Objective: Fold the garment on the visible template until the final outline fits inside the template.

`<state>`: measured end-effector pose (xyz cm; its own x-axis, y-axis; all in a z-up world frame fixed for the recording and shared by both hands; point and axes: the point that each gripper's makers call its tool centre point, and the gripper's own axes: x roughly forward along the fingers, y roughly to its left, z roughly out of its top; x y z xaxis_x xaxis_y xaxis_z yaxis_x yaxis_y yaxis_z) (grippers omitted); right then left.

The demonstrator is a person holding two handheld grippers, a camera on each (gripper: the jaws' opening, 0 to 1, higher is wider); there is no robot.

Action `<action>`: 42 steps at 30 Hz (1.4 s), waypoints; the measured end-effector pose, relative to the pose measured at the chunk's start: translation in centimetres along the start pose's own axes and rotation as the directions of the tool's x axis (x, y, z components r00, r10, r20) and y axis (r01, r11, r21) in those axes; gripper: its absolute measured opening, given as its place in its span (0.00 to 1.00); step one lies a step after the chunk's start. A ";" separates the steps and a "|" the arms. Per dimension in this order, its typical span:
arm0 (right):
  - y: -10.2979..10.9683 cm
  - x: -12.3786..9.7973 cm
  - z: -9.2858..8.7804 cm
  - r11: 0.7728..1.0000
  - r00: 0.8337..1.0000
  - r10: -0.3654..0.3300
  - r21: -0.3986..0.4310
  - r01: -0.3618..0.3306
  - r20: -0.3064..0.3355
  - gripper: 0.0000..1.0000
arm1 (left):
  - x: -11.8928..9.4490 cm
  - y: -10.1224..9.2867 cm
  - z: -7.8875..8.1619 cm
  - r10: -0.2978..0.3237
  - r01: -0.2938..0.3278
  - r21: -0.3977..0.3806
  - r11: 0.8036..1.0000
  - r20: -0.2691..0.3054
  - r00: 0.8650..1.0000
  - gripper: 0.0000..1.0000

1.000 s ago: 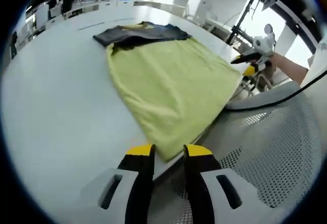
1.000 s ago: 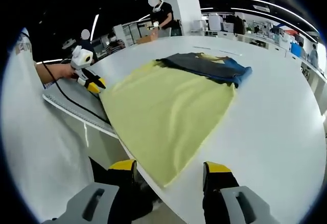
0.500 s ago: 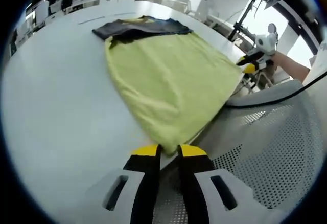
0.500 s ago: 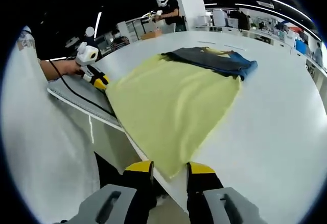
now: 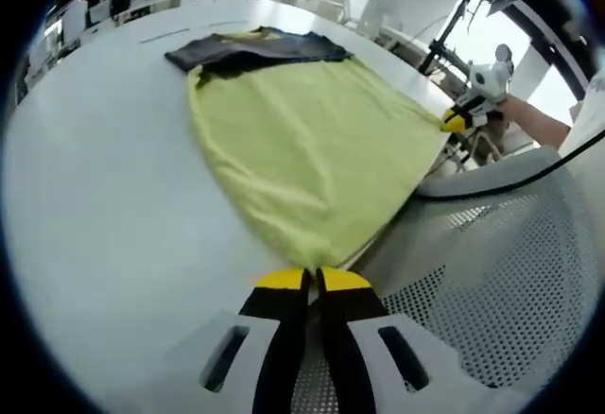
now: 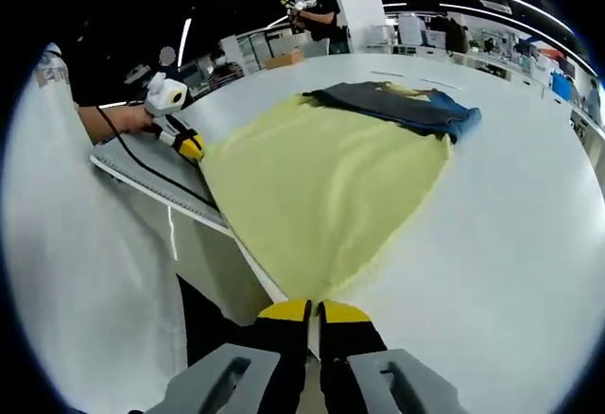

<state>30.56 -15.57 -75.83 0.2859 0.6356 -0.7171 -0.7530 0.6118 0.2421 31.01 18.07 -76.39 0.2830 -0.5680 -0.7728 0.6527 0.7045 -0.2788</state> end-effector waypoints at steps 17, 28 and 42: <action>0.1 -0.2 1.0 1.000 1.000 -0.003 -0.024 0.004 0.007 0.00 | -0.9 0.0 1.1 -0.007 0.006 0.031 1.000 0.029 1.000 0.00; -0.7 -0.8 3.4 0.999 0.996 -0.041 -0.020 0.043 0.075 0.00 | -1.8 0.2 3.6 0.001 -0.005 0.033 0.999 0.098 0.995 0.00; -2.2 -1.7 6.6 0.995 0.981 -0.101 0.010 0.101 0.168 0.00 | -2.5 1.1 6.1 0.034 -0.042 0.043 0.998 0.175 0.984 0.00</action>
<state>35.64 -14.96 -70.85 0.4559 0.6406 -0.6179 -0.7143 0.6775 0.1754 35.35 17.66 -71.32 0.4234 -0.6093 -0.6704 0.6699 0.7087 -0.2211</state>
